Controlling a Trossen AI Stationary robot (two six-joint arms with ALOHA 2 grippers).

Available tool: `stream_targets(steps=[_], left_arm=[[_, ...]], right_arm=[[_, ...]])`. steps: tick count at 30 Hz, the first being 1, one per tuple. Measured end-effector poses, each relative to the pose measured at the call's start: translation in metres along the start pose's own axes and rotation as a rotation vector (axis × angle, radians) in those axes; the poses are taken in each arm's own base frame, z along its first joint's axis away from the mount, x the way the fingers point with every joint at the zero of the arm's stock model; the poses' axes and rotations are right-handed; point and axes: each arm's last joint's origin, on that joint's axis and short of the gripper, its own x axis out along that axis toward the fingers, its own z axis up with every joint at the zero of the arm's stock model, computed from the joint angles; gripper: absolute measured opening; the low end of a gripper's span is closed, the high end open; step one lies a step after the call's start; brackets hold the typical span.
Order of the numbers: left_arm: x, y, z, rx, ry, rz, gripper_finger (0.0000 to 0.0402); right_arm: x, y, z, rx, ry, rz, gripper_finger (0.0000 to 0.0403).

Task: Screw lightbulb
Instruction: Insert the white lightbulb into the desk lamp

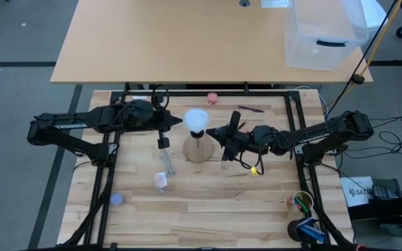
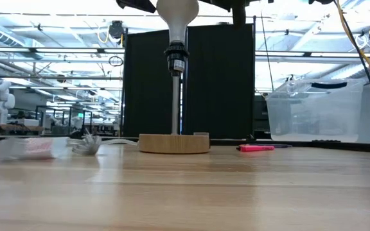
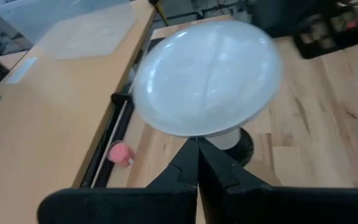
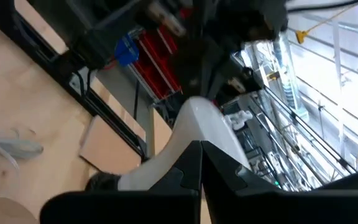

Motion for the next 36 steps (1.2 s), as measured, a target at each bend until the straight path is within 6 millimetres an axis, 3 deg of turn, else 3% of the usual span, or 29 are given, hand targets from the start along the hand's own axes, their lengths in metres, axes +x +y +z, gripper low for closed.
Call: stream_targets(steps=[10, 20, 27, 36], left_arm=[[-0.002, -0.004, -0.001, 0.009, 0.015, -0.013, 0.0000], [-0.016, -0.017, 0.004, 0.036, -0.041, -0.071, 0.0000], [-0.016, -0.026, 0.007, 0.050, -0.063, -0.132, 0.0000], [-0.011, -0.016, 0.005, 0.047, -0.048, -0.063, 0.0000]], right_arm=[[-0.002, 0.010, -0.004, 0.123, 0.068, 0.083, 0.0000], [0.007, -0.007, -0.029, 0.117, 0.201, -0.040, 0.0000], [0.011, -0.023, -0.034, 0.132, 0.172, -0.150, 0.0000], [0.009, -0.018, -0.025, 0.094, 0.095, -0.094, 0.0000]])
